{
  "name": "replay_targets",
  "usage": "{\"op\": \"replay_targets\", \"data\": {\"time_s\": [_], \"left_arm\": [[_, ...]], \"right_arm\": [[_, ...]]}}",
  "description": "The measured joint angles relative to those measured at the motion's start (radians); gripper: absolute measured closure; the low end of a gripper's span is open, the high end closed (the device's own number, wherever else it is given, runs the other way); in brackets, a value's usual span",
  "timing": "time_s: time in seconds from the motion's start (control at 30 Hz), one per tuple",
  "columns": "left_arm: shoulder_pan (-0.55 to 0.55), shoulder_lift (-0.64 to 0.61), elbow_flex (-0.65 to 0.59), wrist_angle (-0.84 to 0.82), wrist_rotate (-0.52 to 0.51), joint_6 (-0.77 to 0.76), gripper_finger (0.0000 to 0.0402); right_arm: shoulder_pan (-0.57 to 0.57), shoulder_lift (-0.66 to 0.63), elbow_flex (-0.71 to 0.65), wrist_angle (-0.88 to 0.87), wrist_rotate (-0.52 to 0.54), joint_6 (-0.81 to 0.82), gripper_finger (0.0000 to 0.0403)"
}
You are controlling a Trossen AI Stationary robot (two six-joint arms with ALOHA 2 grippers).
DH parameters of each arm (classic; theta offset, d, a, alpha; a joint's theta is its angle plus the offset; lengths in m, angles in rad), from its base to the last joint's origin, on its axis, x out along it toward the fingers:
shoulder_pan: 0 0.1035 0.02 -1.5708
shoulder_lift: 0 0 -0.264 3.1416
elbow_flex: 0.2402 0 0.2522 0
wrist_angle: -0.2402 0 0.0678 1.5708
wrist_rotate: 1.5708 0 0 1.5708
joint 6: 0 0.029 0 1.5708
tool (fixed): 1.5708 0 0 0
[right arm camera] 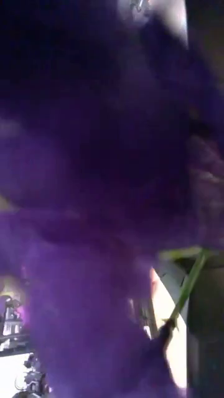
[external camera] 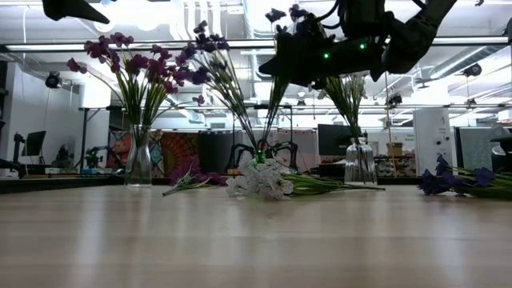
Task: Sort flowers into vase by color
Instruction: Put the white flowers into the right transparent flower vase
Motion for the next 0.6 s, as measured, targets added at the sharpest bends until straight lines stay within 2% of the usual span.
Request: {"op": "replay_targets", "data": {"time_s": [0.27, 0.6], "left_arm": [[0.000, 0.000, 0.000, 0.000, 0.000, 0.000, 0.0099], [0.000, 0.000, 0.000, 0.000, -0.001, 0.000, 0.0099]], "right_arm": [[0.005, -0.004, 0.000, -0.005, 0.000, 0.006, 0.0117], [0.032, -0.038, 0.000, -0.034, 0.002, -0.005, 0.0090]]}}
